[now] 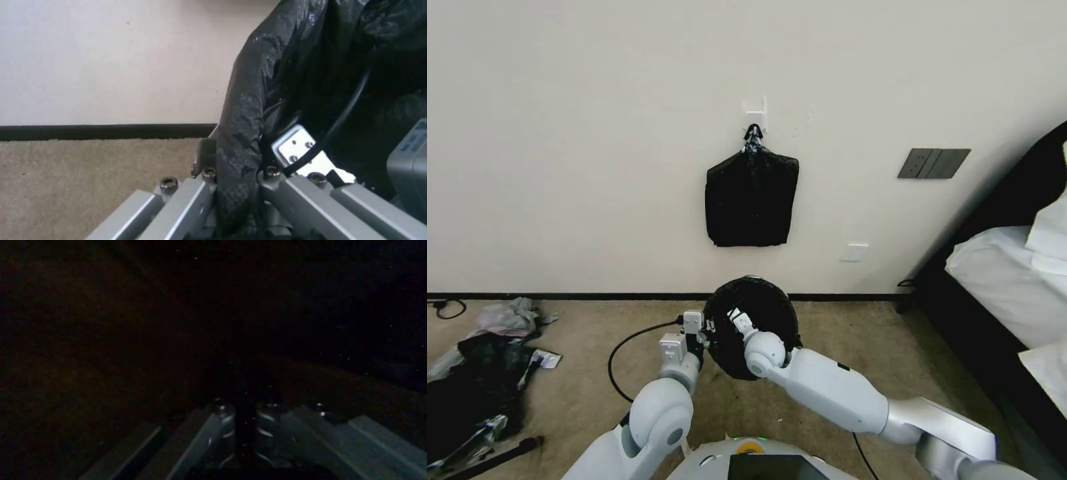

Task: Place a trash bag onto the trash bin.

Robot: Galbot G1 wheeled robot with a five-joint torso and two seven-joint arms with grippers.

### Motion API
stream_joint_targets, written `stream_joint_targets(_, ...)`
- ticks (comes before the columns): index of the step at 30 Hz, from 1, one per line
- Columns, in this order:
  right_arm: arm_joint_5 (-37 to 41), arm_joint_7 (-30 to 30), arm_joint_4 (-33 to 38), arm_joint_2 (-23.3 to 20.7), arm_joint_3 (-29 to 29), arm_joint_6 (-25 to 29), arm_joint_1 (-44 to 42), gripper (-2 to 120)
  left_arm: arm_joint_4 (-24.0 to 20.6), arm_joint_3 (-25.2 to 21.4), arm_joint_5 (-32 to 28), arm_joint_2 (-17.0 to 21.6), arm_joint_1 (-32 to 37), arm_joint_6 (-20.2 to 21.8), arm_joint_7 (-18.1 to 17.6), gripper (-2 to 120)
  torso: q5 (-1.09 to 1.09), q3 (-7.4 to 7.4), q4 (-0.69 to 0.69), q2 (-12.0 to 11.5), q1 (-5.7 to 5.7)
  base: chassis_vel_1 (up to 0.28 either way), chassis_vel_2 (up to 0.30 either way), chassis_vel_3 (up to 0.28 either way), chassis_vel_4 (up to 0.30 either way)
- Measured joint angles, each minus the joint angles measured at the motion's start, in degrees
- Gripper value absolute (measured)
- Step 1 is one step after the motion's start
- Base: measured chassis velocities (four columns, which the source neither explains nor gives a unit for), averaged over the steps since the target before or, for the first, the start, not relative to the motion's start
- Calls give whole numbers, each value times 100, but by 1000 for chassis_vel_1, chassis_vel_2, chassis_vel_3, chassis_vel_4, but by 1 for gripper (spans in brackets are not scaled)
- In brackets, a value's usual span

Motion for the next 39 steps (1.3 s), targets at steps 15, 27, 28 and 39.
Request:
stream_joint_targets(15,5,-66,-38,16,-14,-2,0,0,-54,-17,-9,-8,60,4,0,1,0,0,0,0,0,0,0,0,0)
stream_joint_targets(27,17,-87,-113,77,-13,-2,-13,0,-81,-48,-9,2,112,4,5,1,0,0,0,0,0,0,0,0,0)
stream_joint_targets(28,17,-89,-113,76,-12,-2,-15,0,-82,-51,-9,2,114,4,4,1,0,0,0,0,0,0,0,0,0)
stream_joint_targets(39,20,-122,-112,47,-6,-2,-23,0,-92,-50,-16,-8,114,4,7,1,0,0,0,0,0,0,0,0,0)
